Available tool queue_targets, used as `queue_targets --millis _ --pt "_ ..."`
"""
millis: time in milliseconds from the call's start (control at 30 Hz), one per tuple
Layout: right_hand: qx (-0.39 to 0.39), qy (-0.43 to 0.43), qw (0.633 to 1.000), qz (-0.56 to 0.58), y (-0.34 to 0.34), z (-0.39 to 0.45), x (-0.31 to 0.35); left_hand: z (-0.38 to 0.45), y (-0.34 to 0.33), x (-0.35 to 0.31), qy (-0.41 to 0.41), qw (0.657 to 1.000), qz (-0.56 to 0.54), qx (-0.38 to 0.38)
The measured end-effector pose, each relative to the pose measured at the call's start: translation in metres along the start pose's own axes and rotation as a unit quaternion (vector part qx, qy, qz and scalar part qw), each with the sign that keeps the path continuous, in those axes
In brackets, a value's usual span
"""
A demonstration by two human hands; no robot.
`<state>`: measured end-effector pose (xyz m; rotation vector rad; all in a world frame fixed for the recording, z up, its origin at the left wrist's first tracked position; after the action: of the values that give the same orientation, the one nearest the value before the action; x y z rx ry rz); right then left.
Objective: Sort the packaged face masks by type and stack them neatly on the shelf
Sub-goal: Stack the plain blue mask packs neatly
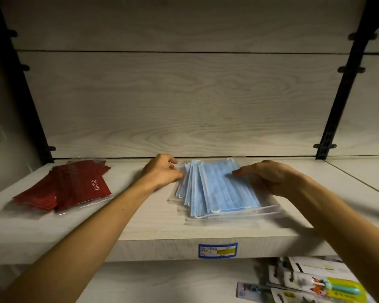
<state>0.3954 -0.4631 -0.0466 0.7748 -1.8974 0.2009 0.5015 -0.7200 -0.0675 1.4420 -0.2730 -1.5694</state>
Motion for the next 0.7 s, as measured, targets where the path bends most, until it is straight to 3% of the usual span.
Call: queue_targets --millis 133,400,500,700 --pt "0.037 -0.040 0.999 -0.001 -0.009 0.000 0.008 0.002 -0.003 0.001 -0.014 0.998 -0.064 0.004" --pt "0.023 0.026 0.998 0.051 -0.010 0.004 0.003 0.004 0.000 -0.009 0.014 0.975 -0.218 -0.039" --pt "-0.001 0.066 0.993 0.101 -0.006 0.007 -0.003 0.003 0.004 -0.011 0.042 0.966 -0.254 -0.023" --pt "-0.051 0.042 0.991 0.117 0.006 0.004 -0.016 -0.002 0.002 -0.017 0.053 0.949 -0.310 0.009"
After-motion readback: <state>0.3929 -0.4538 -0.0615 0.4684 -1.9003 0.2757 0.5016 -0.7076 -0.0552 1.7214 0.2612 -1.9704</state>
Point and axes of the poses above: each hand's wrist, its own z-axis towards the middle knuckle, its own y-axis out of the back of the hand, x = y × z, the point moved 2 cm from there along z, towards the middle knuckle, and after that the axes turned 12 degrees about -y, right-handed, at the moved point
